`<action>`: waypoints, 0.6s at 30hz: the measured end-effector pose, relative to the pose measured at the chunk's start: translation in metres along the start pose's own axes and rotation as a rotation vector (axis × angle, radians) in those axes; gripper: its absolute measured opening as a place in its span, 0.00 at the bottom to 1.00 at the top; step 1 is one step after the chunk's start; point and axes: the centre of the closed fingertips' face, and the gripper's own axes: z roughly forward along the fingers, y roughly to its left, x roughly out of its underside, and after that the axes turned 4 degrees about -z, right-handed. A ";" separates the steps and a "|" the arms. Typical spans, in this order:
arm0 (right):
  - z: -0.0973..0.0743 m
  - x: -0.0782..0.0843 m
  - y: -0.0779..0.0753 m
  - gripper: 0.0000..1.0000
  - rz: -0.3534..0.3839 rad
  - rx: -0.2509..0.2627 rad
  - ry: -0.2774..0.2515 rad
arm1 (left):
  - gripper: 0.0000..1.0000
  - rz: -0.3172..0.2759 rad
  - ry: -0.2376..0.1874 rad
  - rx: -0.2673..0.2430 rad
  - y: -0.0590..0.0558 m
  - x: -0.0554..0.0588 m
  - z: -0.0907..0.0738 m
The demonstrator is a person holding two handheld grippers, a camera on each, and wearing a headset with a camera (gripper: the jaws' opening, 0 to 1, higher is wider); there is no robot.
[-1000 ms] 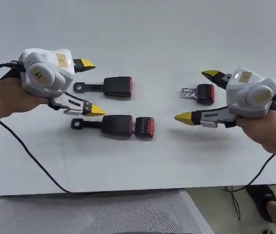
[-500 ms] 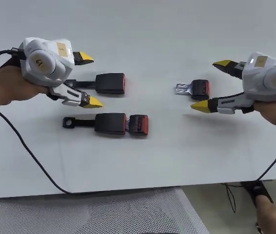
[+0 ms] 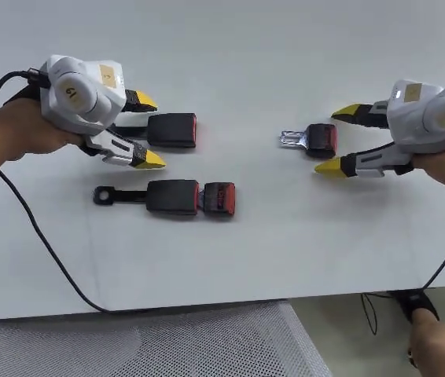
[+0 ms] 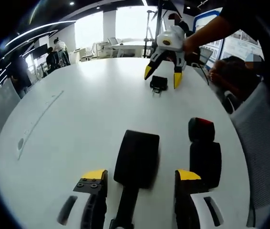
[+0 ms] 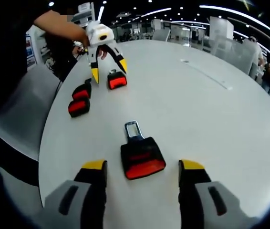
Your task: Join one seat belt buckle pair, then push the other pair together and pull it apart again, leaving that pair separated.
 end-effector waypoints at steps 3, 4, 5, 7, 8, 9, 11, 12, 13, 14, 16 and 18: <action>0.001 0.001 0.000 0.55 -0.018 -0.010 0.006 | 0.55 0.019 0.020 0.010 -0.002 0.003 0.002; 0.001 0.001 0.000 0.54 -0.019 -0.010 0.005 | 0.54 0.026 0.028 0.008 -0.001 0.005 0.003; 0.001 0.001 -0.001 0.52 -0.020 -0.008 0.007 | 0.53 0.040 0.032 0.006 0.000 0.005 0.003; 0.000 0.003 -0.004 0.47 -0.040 -0.001 0.009 | 0.48 0.039 0.037 -0.005 0.004 0.004 0.002; 0.000 0.003 -0.005 0.44 -0.040 -0.003 0.006 | 0.48 0.030 0.036 -0.005 0.005 0.003 0.002; 0.000 0.002 -0.004 0.42 -0.043 -0.008 0.001 | 0.48 0.023 0.032 -0.003 0.006 0.003 0.002; 0.000 0.003 -0.005 0.37 -0.046 -0.008 0.003 | 0.47 0.043 0.034 -0.002 0.006 0.002 0.004; 0.000 0.003 -0.003 0.35 -0.045 -0.018 -0.001 | 0.46 0.054 0.037 -0.006 0.008 0.002 0.005; 0.001 0.004 -0.004 0.35 -0.043 -0.016 0.000 | 0.45 0.061 0.038 -0.013 0.009 0.001 0.006; 0.000 0.003 -0.004 0.35 -0.043 -0.020 -0.003 | 0.44 0.058 0.039 -0.011 0.010 0.000 0.006; 0.000 0.003 -0.005 0.35 -0.040 -0.024 -0.005 | 0.44 0.070 0.041 -0.007 0.010 -0.001 0.007; 0.000 0.003 -0.005 0.34 -0.043 -0.029 -0.006 | 0.43 0.079 0.044 -0.002 0.010 -0.001 0.008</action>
